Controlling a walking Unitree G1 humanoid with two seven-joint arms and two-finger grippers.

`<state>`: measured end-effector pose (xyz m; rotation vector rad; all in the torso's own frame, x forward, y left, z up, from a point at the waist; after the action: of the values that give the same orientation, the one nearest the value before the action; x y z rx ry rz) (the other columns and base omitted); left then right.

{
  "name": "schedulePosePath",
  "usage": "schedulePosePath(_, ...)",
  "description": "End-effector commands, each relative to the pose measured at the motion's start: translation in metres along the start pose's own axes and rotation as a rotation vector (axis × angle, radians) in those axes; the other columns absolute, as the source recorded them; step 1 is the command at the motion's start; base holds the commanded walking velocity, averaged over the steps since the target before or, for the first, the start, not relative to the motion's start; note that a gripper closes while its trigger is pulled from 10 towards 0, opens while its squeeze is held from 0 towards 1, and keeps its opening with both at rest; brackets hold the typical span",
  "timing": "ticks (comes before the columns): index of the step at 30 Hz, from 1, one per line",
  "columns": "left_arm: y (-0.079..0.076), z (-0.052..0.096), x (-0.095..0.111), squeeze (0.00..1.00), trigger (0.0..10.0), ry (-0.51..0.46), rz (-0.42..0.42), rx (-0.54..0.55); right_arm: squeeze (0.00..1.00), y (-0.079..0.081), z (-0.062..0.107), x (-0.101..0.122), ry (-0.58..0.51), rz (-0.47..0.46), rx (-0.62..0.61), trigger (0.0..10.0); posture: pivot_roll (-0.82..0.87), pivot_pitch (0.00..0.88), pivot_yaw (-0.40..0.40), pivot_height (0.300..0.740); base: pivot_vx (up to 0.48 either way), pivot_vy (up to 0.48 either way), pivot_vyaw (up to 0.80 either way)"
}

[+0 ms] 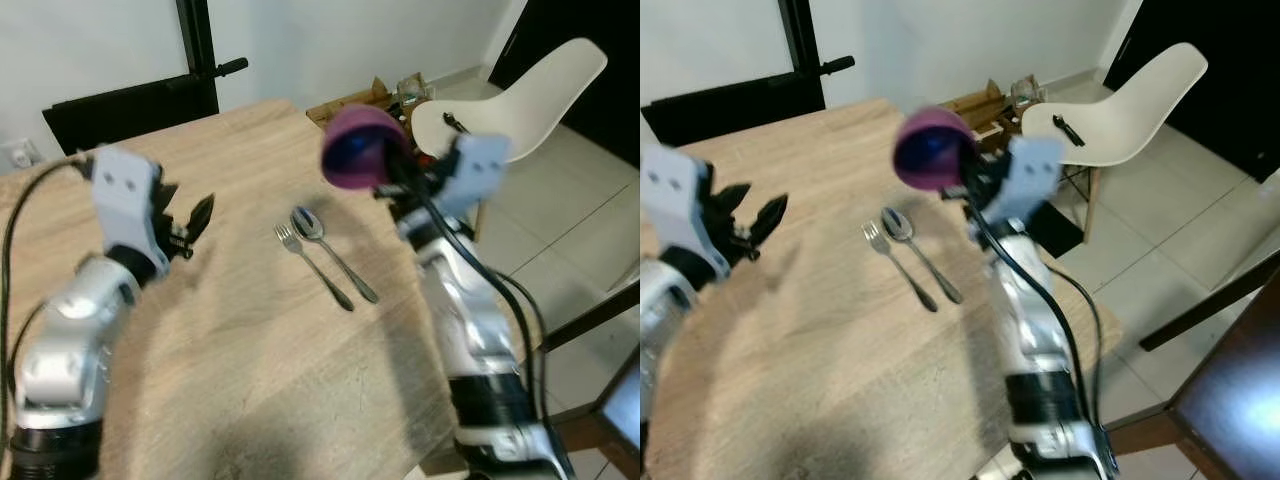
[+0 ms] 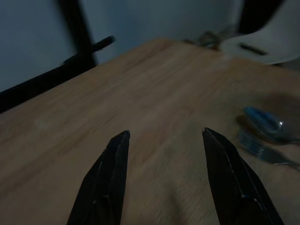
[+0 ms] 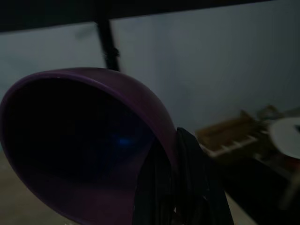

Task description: Setting the table

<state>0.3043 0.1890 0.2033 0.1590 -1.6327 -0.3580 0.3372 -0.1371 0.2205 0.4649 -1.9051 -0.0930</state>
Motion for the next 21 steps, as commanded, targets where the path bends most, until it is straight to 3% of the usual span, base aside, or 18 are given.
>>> schedulePosePath(1, -0.007, 0.005, 0.001, 0.0, 10.0, -0.002, -0.011, 0.006, 0.0, -0.011, 0.008, 0.011, -0.016, 0.04, -0.046, 10.0, -0.03, 0.079, 0.018, 0.74, 0.0, 0.0, 0.0)
schedulePosePath(3, -0.012, 0.006, -0.004, 0.0, 10.0, 0.018, 0.007, 0.005, 0.0, -0.021, 0.015, 0.015, -0.011, 0.113, -0.08, 10.0, -0.04, 0.073, 0.026, 0.74, 0.0, 0.0, 0.0)
schedulePosePath(9, -0.018, 0.005, -0.006, 0.0, 10.0, 0.006, -0.036, 0.03, 0.0, -0.027, 0.024, 0.018, 0.045, 0.11, -0.082, 10.0, -0.05, 0.067, 0.031, 0.74, 0.0, 0.0, 0.0)
schedulePosePath(14, -0.024, 0.008, -0.006, 0.0, 10.0, -0.003, -0.037, 0.019, 0.0, -0.026, 0.031, 0.017, 0.112, 0.108, -0.024, 10.0, -0.06, 0.066, 0.032, 0.74, 0.0, 0.0, 0.0)
schedulePosePath(21, -0.029, 0.012, -0.009, 0.0, 10.0, 0.006, -0.038, 0.012, 0.0, -0.032, 0.038, 0.011, 0.167, 0.097, -0.051, 10.0, -0.06, 0.058, 0.022, 0.74, 0.0, 0.0, 0.0)
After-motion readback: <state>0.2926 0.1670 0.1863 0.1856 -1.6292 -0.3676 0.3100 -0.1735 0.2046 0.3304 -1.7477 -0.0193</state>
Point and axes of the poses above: a point about 5 cm out from each wrist's last joint towards the gripper, its own z axis pointing back from the gripper into the wrist, its own x axis along the axis of the wrist's last joint, y = z × x, the point moved 2 cm from there along -z, pointing out of the wrist towards the gripper, and after that the axes turned 9 degrees about -z, right-handed, at the moved point
